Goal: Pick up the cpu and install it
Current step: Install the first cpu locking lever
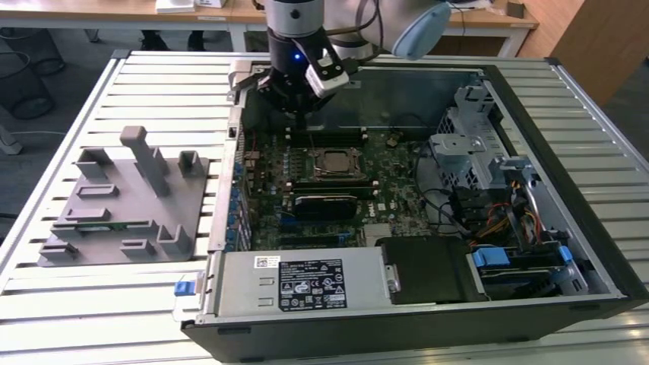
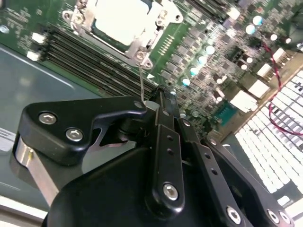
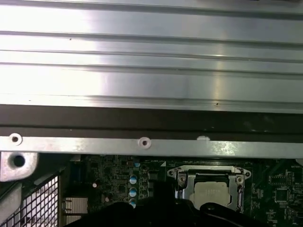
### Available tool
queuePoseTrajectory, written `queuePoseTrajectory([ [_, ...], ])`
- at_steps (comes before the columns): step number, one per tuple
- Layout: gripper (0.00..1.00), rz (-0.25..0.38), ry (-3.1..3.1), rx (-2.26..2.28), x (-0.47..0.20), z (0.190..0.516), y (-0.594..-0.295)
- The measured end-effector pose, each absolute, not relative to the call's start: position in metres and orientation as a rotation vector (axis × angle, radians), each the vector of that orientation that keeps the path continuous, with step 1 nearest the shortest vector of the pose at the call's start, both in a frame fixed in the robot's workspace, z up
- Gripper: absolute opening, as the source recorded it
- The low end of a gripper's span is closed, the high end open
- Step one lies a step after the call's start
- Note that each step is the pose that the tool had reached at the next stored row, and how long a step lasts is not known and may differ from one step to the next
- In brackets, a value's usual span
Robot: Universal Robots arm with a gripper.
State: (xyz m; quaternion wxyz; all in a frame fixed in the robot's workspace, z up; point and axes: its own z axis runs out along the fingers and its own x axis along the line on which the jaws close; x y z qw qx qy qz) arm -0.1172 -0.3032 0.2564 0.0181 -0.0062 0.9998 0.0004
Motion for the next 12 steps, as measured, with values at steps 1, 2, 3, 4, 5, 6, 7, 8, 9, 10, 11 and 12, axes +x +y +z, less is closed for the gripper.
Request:
queuePoseTrajectory([
  [1,0.11,0.001,3.105,-0.019,-0.114,0.256,-0.303],
  [2,0.11,0.001,3.105,-0.019,-0.111,0.256,-0.303],
  [3,0.11,0.001,3.105,-0.019,-0.108,0.256,-0.303],
  [4,0.11,0.001,3.105,-0.019,-0.105,0.256,-0.303],
  [5,0.11,0.001,3.105,-0.019,-0.102,0.256,-0.303],
  [6,0.11,0.001,3.106,-0.019,-0.1,0.256,-0.303],
  [7,0.11,0.001,3.107,-0.019,-0.098,0.256,-0.303],
  [8,0.11,0.001,3.107,-0.019,-0.096,0.256,-0.303],
  [9,0.11,0.001,3.108,-0.019,-0.094,0.256,-0.303],
  [10,0.11,0.002,3.11,-0.019,-0.093,0.256,-0.304],
  [11,0.11,0.005,3.111,-0.019,-0.092,0.256,-0.304],
  [12,0.11,0.015,3.111,-0.019,-0.092,0.256,-0.305],
])
